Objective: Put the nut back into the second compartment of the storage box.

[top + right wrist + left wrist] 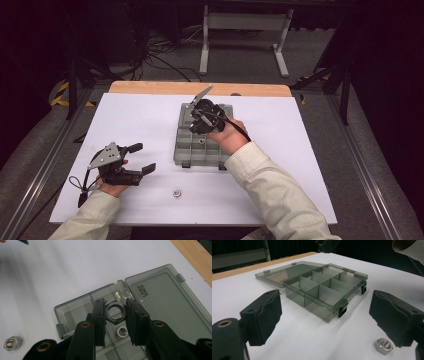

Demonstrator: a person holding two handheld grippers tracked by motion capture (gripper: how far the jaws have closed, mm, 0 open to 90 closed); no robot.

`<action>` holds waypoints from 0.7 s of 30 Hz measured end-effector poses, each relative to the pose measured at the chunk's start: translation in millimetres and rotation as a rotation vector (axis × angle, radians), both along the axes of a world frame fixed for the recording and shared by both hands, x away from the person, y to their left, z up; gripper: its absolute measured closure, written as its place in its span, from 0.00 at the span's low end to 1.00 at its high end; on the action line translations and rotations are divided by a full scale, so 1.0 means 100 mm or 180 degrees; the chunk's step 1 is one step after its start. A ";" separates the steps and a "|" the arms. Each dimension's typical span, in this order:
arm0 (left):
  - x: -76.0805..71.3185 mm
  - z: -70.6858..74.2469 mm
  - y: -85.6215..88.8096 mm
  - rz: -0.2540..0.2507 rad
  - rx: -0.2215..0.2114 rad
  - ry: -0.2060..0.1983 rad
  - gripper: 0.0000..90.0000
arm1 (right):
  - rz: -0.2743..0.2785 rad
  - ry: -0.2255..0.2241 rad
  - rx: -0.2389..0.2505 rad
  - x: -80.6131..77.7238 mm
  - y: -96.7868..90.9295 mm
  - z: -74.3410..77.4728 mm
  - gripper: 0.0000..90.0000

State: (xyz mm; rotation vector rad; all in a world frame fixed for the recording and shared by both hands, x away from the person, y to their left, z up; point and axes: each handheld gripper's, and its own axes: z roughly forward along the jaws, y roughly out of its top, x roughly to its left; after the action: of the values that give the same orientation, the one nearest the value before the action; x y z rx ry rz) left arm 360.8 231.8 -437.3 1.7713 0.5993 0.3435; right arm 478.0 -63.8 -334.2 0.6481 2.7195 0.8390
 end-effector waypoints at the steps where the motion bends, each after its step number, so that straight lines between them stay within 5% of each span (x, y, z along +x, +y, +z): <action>1: 0.00 0.00 0.00 0.0000 0.0000 0.0000 0.13 | -0.0012 -0.0010 0.0000 0.02 0.00 0.00 0.78; 21: 0.00 0.00 0.00 0.0004 -0.0015 -0.0002 0.13 | -0.0204 0.0078 -0.0142 0.26 -0.06 -0.38 0.78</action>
State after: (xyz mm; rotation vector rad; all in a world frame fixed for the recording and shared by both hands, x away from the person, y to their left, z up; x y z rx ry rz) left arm 360.8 232.1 -437.4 1.7663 0.6004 0.3431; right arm 504.5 -69.6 -372.5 0.7367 2.7150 0.7582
